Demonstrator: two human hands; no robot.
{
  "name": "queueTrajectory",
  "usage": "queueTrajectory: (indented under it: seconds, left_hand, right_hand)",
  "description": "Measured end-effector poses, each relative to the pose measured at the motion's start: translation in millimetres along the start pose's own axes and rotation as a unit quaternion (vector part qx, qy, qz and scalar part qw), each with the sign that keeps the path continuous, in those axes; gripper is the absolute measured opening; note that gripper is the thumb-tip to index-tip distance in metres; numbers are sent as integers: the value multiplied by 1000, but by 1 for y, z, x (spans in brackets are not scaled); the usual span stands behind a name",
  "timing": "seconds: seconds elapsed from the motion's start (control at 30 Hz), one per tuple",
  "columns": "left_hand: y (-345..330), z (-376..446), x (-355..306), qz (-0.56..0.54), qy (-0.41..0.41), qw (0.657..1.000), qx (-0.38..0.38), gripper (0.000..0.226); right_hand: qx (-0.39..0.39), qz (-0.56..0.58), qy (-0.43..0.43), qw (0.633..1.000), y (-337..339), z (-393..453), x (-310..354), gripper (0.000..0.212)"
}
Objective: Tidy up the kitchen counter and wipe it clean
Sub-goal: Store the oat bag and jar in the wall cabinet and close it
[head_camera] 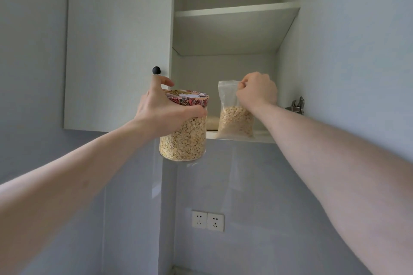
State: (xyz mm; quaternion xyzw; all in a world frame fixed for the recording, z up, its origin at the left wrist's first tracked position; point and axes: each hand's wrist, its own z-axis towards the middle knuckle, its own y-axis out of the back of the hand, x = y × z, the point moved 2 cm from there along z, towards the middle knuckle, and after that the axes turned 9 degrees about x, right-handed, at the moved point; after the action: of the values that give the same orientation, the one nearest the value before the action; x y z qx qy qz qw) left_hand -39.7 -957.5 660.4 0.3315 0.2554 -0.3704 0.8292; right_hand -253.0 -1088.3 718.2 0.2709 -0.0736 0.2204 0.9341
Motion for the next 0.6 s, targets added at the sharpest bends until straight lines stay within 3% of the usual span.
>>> queueTrajectory:
  seconds: [0.3,0.6]
  left_hand:
    - [-13,37,-9,-8,-12,1000,-5,91]
    - [-29,79,-14,21,-24,999,-15,94]
  right_hand:
    - [-36,-51,-30,998,-11,53,-20,22]
    - [-7,-71,-98,993,-24,89,-52,20]
